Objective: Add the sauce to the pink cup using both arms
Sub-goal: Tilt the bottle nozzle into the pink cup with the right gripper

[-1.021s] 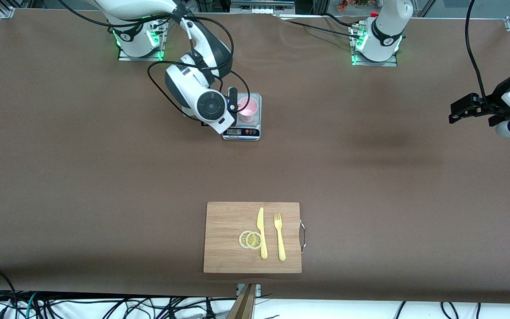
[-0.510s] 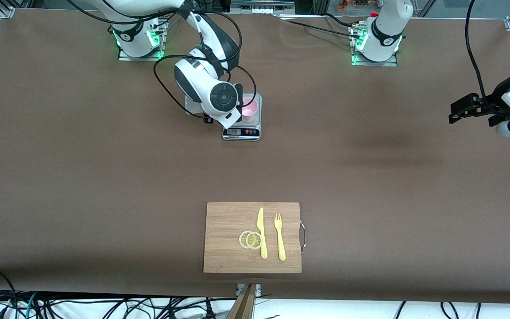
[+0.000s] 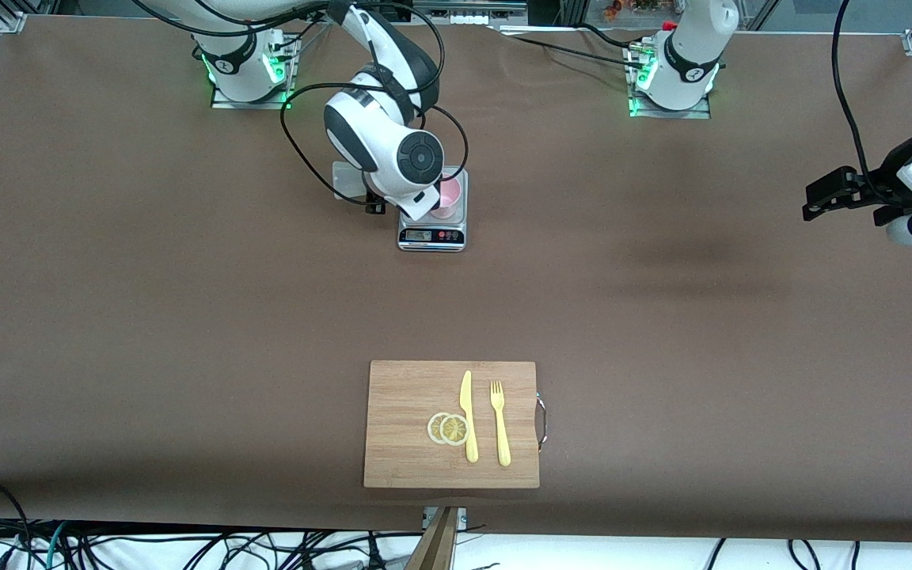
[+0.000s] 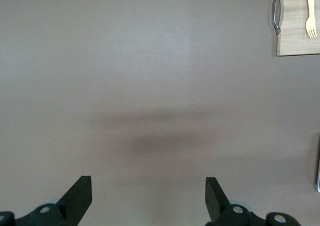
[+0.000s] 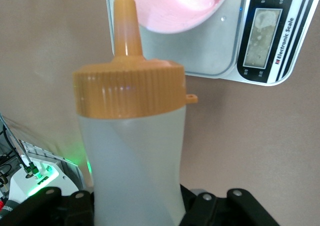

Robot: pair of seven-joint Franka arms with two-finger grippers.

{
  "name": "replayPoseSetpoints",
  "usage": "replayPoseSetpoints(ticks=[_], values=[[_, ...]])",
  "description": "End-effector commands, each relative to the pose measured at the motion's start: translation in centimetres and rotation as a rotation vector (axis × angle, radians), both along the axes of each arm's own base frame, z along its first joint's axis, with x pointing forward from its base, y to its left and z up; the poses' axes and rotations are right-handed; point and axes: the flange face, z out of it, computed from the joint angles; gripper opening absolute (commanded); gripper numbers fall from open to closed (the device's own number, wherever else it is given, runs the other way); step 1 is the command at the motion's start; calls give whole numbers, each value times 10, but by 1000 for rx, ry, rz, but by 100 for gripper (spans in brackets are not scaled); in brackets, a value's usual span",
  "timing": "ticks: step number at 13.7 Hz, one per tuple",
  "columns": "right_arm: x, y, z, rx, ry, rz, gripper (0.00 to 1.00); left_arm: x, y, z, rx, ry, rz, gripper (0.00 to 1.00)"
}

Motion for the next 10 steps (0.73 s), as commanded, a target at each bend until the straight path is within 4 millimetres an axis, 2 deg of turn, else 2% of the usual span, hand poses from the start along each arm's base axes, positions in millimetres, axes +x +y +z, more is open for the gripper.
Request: replayPoseSetpoints(ticks=[1,10], values=[[0,11,6,-33,-32,13,23,0,0,3,-8,6,-17,100],[3,11,4,-47,-47,30,23,-1,0,3,-8,7,-17,100]])
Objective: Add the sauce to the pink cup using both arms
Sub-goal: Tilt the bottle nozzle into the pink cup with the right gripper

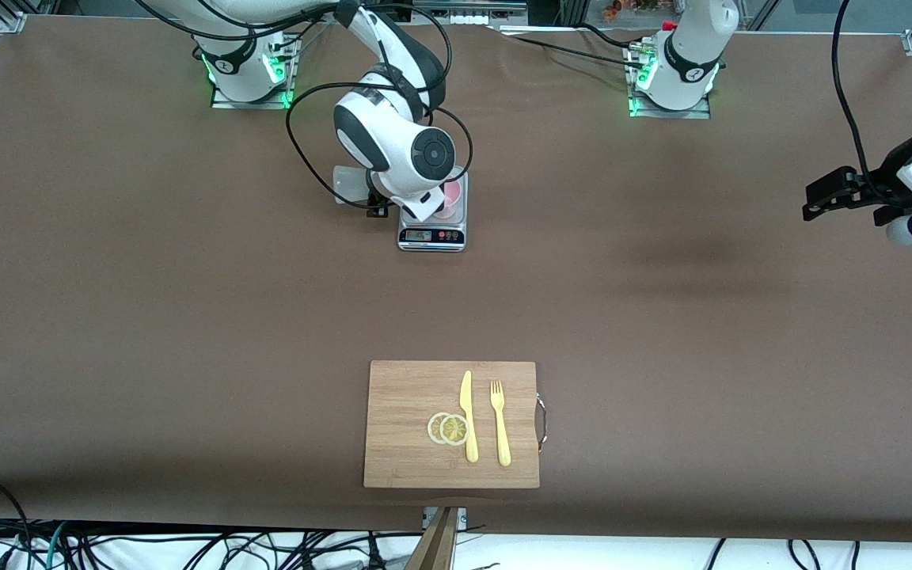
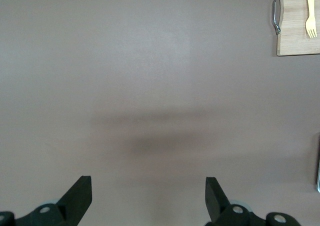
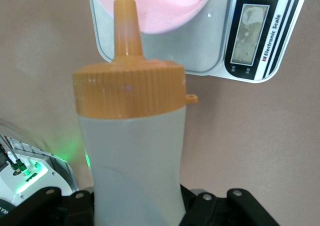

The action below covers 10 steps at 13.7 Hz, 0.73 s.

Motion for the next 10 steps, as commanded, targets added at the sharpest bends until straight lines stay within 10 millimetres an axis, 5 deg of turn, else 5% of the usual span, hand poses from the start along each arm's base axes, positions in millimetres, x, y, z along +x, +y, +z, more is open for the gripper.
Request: replayPoseSetpoints(ticks=[1,5,10], values=[[2,5,10,-13,-8,7,23,0,0,3,-8,6,-17,100],[1,5,13,-26,-5,18,23,-1,1,3,-7,7,-16,100],[38,-30,36,104,52,-32,23,0,0,3,-7,6,-17,100]])
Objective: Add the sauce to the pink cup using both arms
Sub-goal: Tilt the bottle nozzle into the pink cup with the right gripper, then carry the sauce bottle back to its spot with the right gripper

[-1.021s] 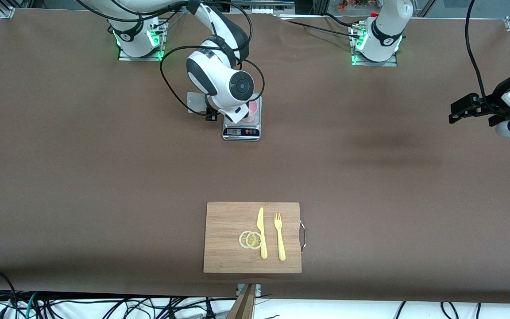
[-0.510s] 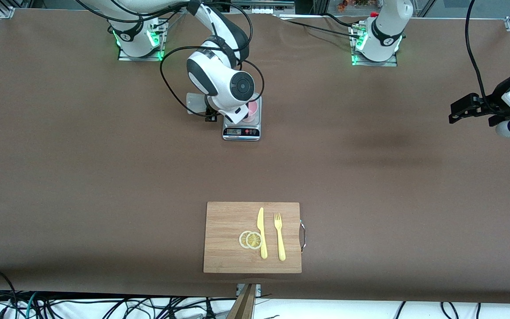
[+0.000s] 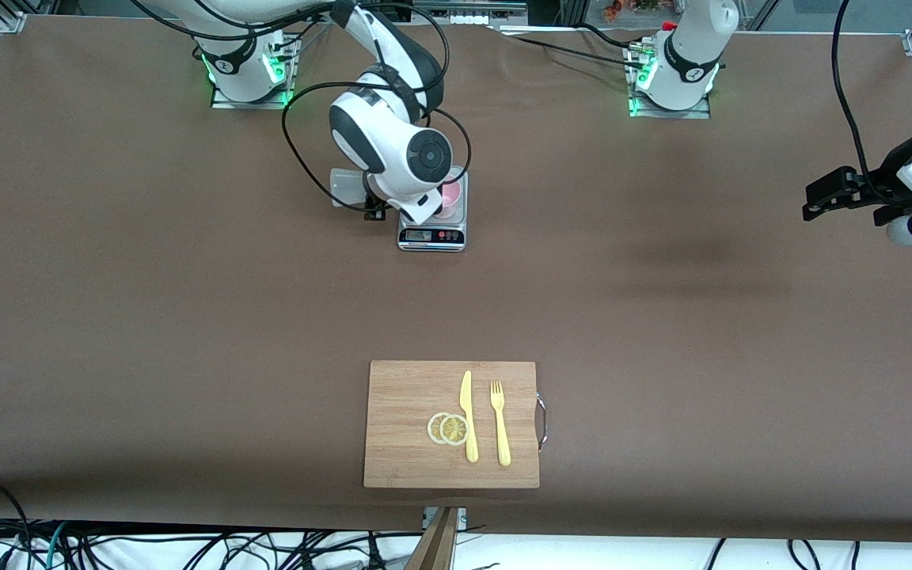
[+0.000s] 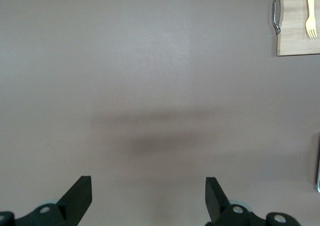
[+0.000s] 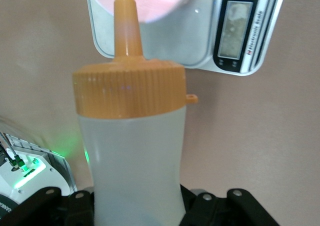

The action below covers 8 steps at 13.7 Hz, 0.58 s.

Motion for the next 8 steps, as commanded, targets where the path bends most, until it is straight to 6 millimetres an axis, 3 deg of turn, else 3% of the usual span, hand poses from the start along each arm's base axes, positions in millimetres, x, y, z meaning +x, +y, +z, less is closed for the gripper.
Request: replayPoseSetpoints(ticks=[1,5,8], values=[[32,-34,26,126,60,-66,23,0,0,3,-8,6,-17,100],[78,-105,40,351,137,-73,23,0,-1,3,-8,6,-18,100],[109,-181,40,563,189,-93,23,-1,-1,3,-8,7,-18,100]])
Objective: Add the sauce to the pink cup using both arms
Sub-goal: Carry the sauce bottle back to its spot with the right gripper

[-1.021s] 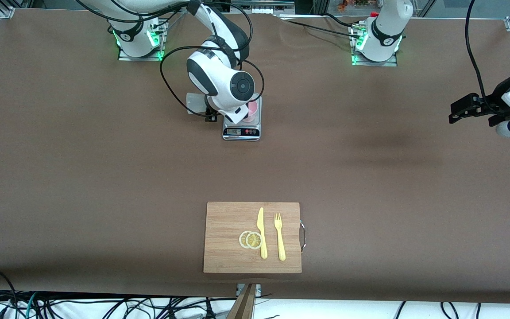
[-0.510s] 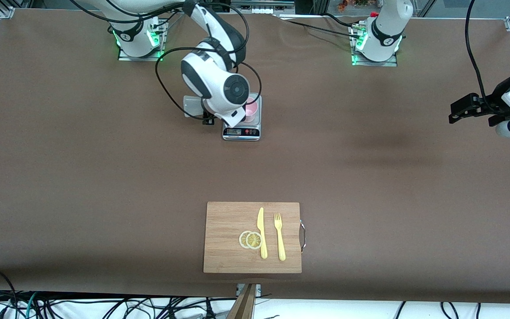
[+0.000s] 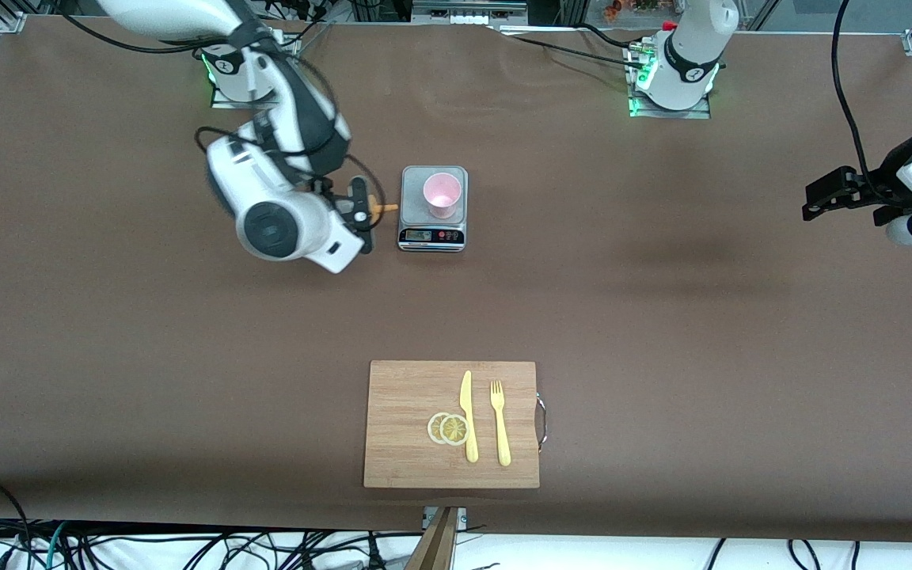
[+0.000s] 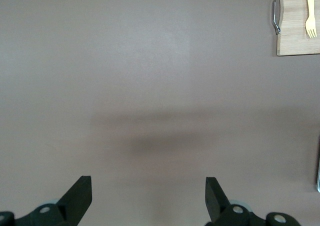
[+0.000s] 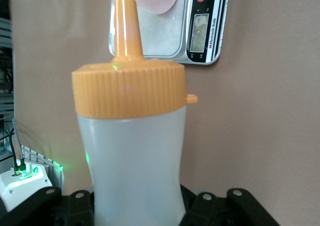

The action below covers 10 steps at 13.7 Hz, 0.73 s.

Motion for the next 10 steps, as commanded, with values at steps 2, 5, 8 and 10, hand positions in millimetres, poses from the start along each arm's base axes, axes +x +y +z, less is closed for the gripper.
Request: replayPoseSetpoints(ticks=[2,5,8,10], values=[[22,-97,7,269,19,-37,23,0,-1,3,-7,6,-18,100],[31,-190,-9,500,43,-109,23,0,-1,3,-7,6,-18,100],[24,-261,-52,735,64,-172,23,0,-2,3,-7,6,-19,100],[17,-295,-85,858,58,-171,23,0,-2,3,-7,6,-19,100]])
